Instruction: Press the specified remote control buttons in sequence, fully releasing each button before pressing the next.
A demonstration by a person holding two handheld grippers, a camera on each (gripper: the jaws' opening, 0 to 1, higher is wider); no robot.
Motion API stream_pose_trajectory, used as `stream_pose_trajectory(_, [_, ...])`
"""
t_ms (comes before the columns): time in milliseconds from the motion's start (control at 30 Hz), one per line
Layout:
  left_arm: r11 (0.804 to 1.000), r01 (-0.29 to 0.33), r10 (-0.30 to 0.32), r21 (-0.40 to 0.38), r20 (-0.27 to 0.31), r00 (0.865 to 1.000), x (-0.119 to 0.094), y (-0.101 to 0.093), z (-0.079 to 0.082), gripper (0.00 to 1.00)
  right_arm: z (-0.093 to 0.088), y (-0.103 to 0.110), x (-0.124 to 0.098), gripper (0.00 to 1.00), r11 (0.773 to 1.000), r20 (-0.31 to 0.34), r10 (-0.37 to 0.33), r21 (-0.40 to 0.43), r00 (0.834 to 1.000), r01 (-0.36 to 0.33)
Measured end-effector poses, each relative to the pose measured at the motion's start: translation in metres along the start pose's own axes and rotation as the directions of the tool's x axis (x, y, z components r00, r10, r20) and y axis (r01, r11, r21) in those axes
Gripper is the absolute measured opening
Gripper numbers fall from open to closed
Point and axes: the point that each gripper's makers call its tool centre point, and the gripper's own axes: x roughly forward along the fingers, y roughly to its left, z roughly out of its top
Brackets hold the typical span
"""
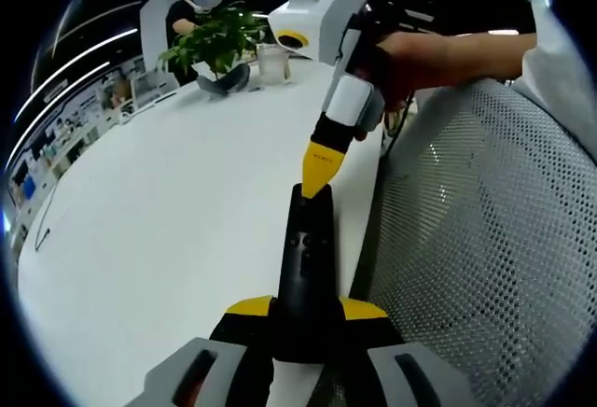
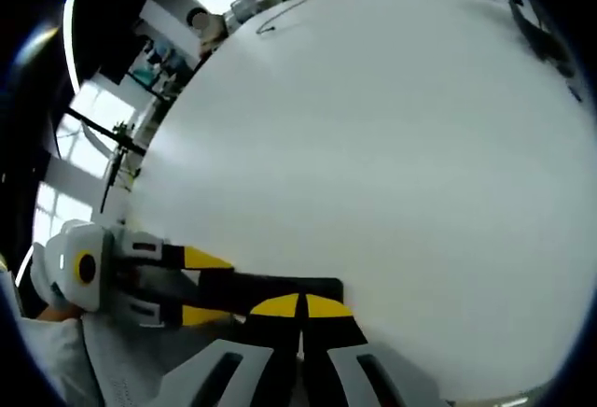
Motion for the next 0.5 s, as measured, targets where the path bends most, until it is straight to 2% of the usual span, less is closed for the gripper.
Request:
stream_pose_trajectory(167, [1.0,0.0,0.0,0.003,0.001,1.0,-0.0002,-0.0003,0.0001,0.24,0.0008,0.0,-0.0008,0.0,0.999,-0.006,0.009,0.038,1.0,-0.009])
stream_pose_trajectory(500, [1.0,0.004,-0.004,0.009,0.004,1.0,0.0006,-0.0013,0.0007,0.24,-0.0022,0.0036,-0.0001,0.0,0.999,-0.035,0.016,0.028,0.999,-0.015])
